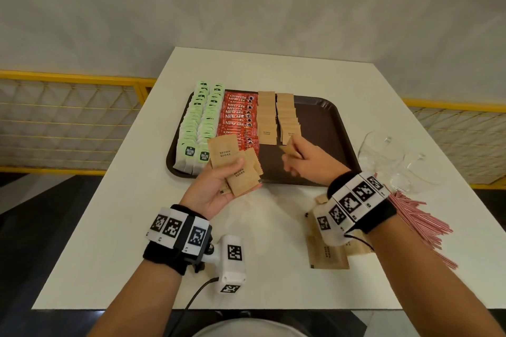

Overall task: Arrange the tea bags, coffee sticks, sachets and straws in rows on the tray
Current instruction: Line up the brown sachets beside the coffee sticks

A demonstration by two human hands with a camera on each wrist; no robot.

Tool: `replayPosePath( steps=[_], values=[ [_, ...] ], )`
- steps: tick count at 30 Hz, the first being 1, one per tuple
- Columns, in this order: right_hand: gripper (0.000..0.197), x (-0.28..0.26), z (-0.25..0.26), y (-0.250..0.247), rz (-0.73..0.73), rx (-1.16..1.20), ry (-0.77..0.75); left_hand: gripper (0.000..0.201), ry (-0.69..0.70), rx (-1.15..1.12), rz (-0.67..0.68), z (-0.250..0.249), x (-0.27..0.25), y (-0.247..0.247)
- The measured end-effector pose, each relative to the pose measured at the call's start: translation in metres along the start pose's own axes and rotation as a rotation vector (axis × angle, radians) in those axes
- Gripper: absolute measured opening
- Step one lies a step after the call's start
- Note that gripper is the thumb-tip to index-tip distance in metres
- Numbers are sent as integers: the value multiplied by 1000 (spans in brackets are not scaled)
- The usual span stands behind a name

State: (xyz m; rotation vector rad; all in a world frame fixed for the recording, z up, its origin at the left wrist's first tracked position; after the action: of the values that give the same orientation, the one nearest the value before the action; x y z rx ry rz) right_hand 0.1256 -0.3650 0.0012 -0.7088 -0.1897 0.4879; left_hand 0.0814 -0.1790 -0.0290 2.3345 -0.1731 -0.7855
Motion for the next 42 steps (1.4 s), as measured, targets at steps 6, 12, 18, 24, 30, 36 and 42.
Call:
replayPosePath(
  steps=[6, 12, 18, 24, 30, 36, 42],
  values=[
    [38, 3, 39, 31, -16, 528, -11, 57, 55, 41, 5, -3, 7, 10],
    [30, 9, 29, 35, -188, 174, -38, 42, 88, -23, 63, -6, 12, 9],
    [35, 7, 23, 36, -251, 169, 11, 37, 196, -73, 14, -5, 16, 13],
    [36, 5, 20, 29, -320, 216, 27, 33, 204, -119, 6, -5, 19, 16],
    [21, 9, 22, 28, -168, 334, 60, 45, 216, -101, -41, -2, 27, 18],
    [22, 20, 7, -17, -194, 499, 232, 39, 352, -245, -84, -22, 30, 2],
    [48, 64, -32, -27, -273, 439, 552, 38, 338, -234, -159, -22, 31, -8]
  ],
)
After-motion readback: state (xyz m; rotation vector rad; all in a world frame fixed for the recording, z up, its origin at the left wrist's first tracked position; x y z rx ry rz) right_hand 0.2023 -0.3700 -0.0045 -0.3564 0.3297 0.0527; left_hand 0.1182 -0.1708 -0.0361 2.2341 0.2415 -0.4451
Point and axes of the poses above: each hand's wrist, its own x-axis towards the middle knuckle, its own y-axis out of the palm, z = x × y, the point moved 2 cm from there along x, towards the middle knuckle, and after that the axes turned 12 degrees about -y, right-handed, at the moved point
